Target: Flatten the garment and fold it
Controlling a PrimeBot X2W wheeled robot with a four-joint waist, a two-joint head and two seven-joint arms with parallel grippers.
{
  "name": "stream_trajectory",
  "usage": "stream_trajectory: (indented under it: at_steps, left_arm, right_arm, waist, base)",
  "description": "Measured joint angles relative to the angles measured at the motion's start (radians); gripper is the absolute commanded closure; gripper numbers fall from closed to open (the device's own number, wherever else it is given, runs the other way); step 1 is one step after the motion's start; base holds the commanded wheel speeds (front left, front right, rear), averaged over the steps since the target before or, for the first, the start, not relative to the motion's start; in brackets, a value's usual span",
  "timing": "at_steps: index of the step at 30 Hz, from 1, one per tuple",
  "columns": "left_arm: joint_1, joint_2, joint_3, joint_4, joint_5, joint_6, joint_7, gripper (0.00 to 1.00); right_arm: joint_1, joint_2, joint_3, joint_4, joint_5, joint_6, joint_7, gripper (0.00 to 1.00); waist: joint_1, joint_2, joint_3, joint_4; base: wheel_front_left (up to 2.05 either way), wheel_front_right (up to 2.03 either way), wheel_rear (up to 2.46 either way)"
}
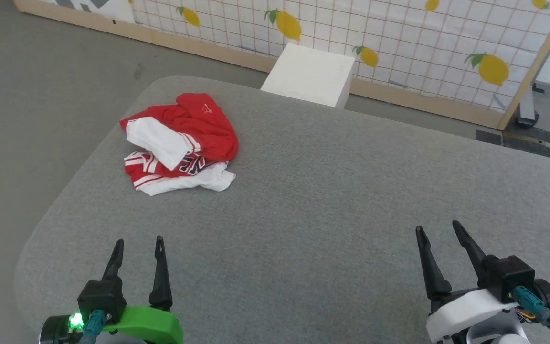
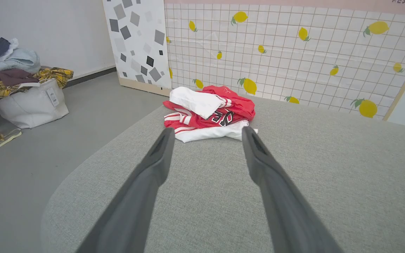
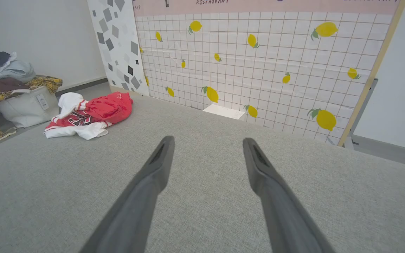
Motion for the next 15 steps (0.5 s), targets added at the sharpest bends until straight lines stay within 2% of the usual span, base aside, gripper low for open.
stream_trajectory:
  at_steps: [15]
  left_arm:
    - [0.019,0.000,-0.003,0.014,-0.010,0.004,-0.033,0.00]
  right_arm:
    - [0.005,0.000,0.008,0.028,0.010,0.000,-0.034,0.00]
  waist:
    - [0.0000,0.0000,-0.012,0.063]
  base:
    - [0.00,0.00,0.00]
